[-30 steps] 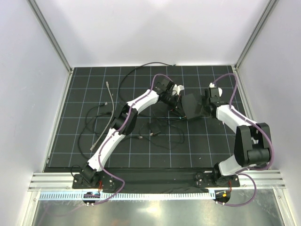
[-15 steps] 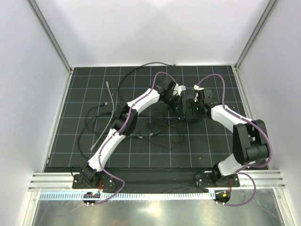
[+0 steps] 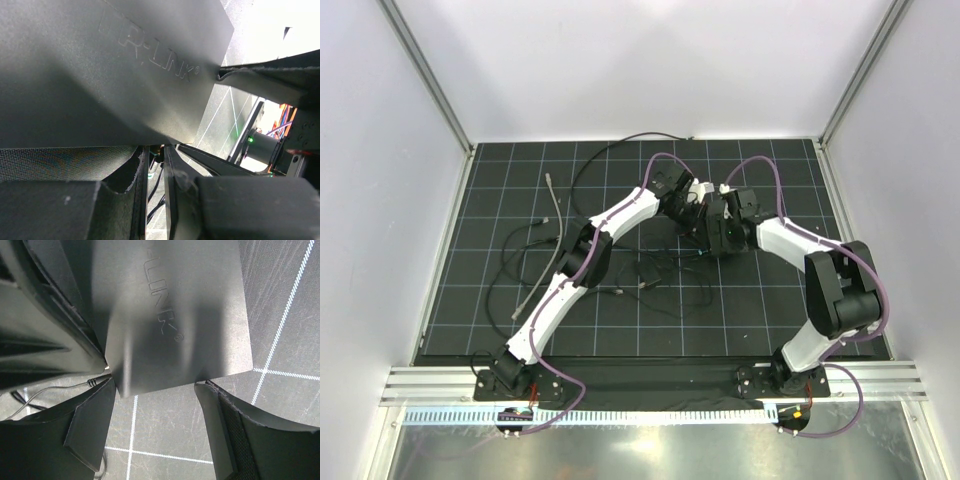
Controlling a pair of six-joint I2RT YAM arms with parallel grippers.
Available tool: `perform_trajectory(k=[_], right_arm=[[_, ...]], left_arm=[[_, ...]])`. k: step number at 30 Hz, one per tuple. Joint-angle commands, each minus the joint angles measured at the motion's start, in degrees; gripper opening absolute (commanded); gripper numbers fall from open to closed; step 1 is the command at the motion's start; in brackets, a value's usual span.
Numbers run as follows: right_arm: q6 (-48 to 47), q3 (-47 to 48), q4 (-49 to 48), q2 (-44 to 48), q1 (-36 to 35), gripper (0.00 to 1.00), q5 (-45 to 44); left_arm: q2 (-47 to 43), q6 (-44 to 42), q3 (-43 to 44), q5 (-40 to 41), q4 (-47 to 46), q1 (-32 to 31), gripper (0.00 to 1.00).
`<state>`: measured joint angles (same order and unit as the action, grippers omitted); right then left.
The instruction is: Pull the plug from the switch port
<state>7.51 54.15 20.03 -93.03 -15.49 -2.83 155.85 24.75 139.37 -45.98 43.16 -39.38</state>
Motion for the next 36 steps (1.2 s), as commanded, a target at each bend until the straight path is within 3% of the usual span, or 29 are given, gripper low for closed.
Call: perform_trajectory(k=[1, 11, 16, 31, 36], right_arm=[[1.53, 2.45, 0.53, -2.94, -0.42, 0.73, -7.09], [15.33, 2.36, -3.68, -5.14, -0.25, 0.68, -16.85], [19.91, 1.13, -4.3, -4.35, 1.51, 0.68, -16.07], [19.91, -2.56, -6.94, -4.17, 9.33, 0.68, -7.81], [20.79, -2.38, -6.5, -4.7, 10.56, 0.67, -7.28]], left_arm=[[2.7, -2.69, 0.11, 5.02, 4.92, -0.44, 0.0], [2.27, -4.62, -3.13, 6.16, 5.8, -2.02, 0.0], [0.33, -5.5, -8.15, 6.87, 3.96, -2.02, 0.0], [-1.42, -3.66, -7.88, 7.56, 1.4, -1.32, 0.0], [-0.9, -8.4, -4.91, 16.25, 9.63, -1.67, 0.0]])
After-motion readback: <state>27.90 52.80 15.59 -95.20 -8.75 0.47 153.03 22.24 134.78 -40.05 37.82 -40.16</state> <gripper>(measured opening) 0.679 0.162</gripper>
